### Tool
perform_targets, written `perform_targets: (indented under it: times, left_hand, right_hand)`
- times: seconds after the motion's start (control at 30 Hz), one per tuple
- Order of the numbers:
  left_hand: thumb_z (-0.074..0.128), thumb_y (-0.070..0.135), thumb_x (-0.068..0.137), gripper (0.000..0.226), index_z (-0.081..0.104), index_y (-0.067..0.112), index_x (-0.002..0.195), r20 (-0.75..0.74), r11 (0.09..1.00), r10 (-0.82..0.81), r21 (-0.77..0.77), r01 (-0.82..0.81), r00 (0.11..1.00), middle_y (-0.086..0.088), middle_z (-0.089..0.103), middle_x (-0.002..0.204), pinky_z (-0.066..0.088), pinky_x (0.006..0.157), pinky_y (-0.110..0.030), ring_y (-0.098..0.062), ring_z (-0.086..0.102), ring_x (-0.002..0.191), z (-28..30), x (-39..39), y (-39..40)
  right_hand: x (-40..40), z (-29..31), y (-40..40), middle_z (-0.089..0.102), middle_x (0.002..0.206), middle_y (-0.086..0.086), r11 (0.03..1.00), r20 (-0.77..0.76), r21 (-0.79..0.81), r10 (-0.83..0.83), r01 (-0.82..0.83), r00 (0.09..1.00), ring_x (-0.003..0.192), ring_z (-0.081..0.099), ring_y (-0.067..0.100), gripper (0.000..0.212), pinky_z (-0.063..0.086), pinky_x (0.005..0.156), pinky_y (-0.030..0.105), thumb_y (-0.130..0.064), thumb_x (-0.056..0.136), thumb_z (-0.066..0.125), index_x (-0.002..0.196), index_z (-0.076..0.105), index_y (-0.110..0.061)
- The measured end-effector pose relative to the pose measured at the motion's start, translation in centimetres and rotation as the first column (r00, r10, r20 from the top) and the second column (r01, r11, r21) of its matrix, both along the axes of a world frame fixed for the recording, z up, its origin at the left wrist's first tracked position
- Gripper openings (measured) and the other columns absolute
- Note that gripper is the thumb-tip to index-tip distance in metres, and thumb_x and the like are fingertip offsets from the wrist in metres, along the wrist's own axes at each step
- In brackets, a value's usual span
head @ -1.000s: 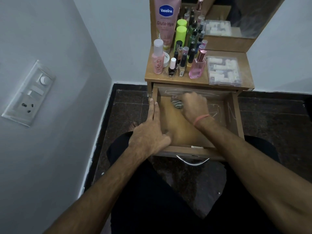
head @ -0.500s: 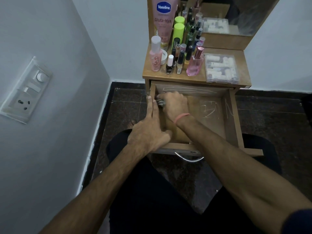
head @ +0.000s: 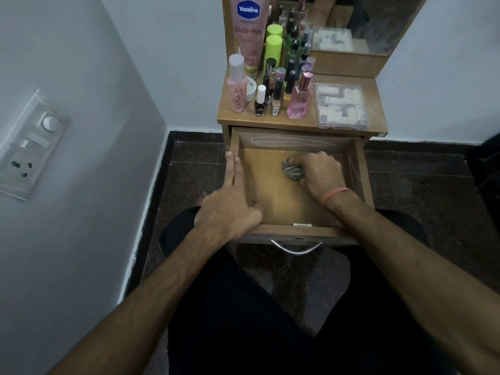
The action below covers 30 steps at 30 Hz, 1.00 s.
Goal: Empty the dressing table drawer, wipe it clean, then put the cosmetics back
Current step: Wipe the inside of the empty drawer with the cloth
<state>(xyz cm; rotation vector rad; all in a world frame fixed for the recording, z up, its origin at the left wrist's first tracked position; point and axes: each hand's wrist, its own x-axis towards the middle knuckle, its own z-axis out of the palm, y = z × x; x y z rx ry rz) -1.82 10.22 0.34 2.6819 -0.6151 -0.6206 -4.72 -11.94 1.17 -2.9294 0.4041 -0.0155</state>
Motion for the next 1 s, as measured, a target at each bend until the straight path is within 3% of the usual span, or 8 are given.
perform_targets:
  times: [0.1,0.23,0.33,0.47,0.6,0.7,0.83,1.0]
  left_hand:
    - [0.064,0.058,0.100,0.120,-0.025,0.022,0.172,-0.017,1.000,0.006,0.003,-0.006,1.000,0.010,-0.042,0.174,0.057,0.092,-0.045,-0.013,0.059,0.087,0.0,0.0,0.1]
    - [0.065,0.057,0.100,0.121,-0.025,0.023,0.172,-0.037,1.000,0.014,0.017,-0.014,0.999,0.012,-0.042,0.174,0.055,0.107,-0.058,-0.012,0.055,0.088,0.2,-0.1,0.1]
    - [0.066,0.055,0.100,0.120,-0.025,0.023,0.172,-0.043,0.999,0.022,0.032,-0.021,0.999,0.012,-0.042,0.174,0.055,0.107,-0.059,-0.009,0.051,0.079,0.4,-0.2,0.1]
    - [0.065,0.055,0.098,0.121,-0.023,0.022,0.172,-0.021,0.999,0.014,0.033,-0.013,1.000,0.010,-0.042,0.174,0.057,0.094,-0.047,-0.004,0.048,0.072,0.5,-0.2,-0.1]
    - [0.065,0.055,0.099,0.119,-0.023,0.023,0.173,-0.025,0.999,0.010,0.030,-0.009,1.000,0.012,-0.041,0.174,0.053,0.088,-0.041,-0.003,0.046,0.073,0.5,-0.3,-0.1]
    - [0.066,0.056,0.099,0.120,-0.023,0.024,0.173,-0.037,1.000,0.019,0.026,-0.018,0.999,0.014,-0.041,0.174,0.055,0.105,-0.055,-0.008,0.050,0.080,0.4,-0.2,0.1]
    - [0.065,0.058,0.098,0.120,-0.023,0.024,0.172,-0.027,0.999,0.033,0.029,-0.032,0.999,0.013,-0.042,0.174,0.055,0.107,-0.060,-0.014,0.054,0.089,0.4,-0.4,-0.1]
    - [0.066,0.056,0.098,0.120,-0.024,0.024,0.172,-0.008,0.999,0.029,0.014,-0.029,1.000,0.012,-0.041,0.174,0.052,0.086,-0.039,-0.014,0.056,0.088,0.3,-0.4,-0.1]
  right_hand:
    - [-0.7,-0.1,-0.1,0.076,0.128,0.002,0.997,-0.035,0.058,0.054,-0.052,0.998,0.118,0.070,0.028,0.040,0.055,0.101,0.041,-0.024,0.095,0.079,0.132,0.075,-0.038]
    - [-3.6,1.1,-1.1,0.076,0.121,0.001,0.951,-0.197,-0.002,0.304,-0.310,0.932,0.109,0.072,0.025,0.038,0.057,0.093,0.038,-0.031,0.094,0.080,0.129,0.074,-0.043]
    - [-3.4,1.7,-2.5,0.074,0.122,0.000,0.945,-0.283,-0.083,0.282,-0.317,0.917,0.109,0.072,0.027,0.035,0.057,0.088,0.038,-0.032,0.093,0.079,0.123,0.075,-0.048]
    - [-1.9,0.7,-2.5,0.077,0.122,-0.001,0.993,-0.117,-0.036,0.106,-0.111,0.987,0.110,0.072,0.026,0.037,0.058,0.094,0.039,-0.027,0.093,0.078,0.127,0.076,-0.043]
    - [-2.7,-1.3,-1.4,0.080,0.113,-0.010,0.929,-0.126,0.254,0.309,-0.270,0.943,0.102,0.075,0.012,0.035,0.061,0.093,0.032,-0.024,0.090,0.083,0.119,0.080,-0.043]
    - [-3.9,-1.3,-2.5,0.079,0.102,-0.017,0.871,-0.257,0.260,0.479,-0.418,0.839,0.099,0.073,0.010,0.035,0.057,0.083,0.028,-0.015,0.088,0.076,0.106,0.081,-0.045]
    - [-4.3,-0.5,-4.9,0.075,0.115,-0.024,0.912,-0.382,0.244,0.403,-0.329,0.832,0.112,0.069,0.007,0.058,0.058,0.097,0.031,-0.006,0.083,0.070,0.103,0.077,-0.060]
    - [-3.5,-1.0,-2.4,0.076,0.112,-0.030,0.831,-0.352,0.383,0.535,-0.404,0.768,0.112,0.070,-0.003,0.064,0.053,0.104,0.024,0.005,0.082,0.062,0.108,0.080,-0.051]
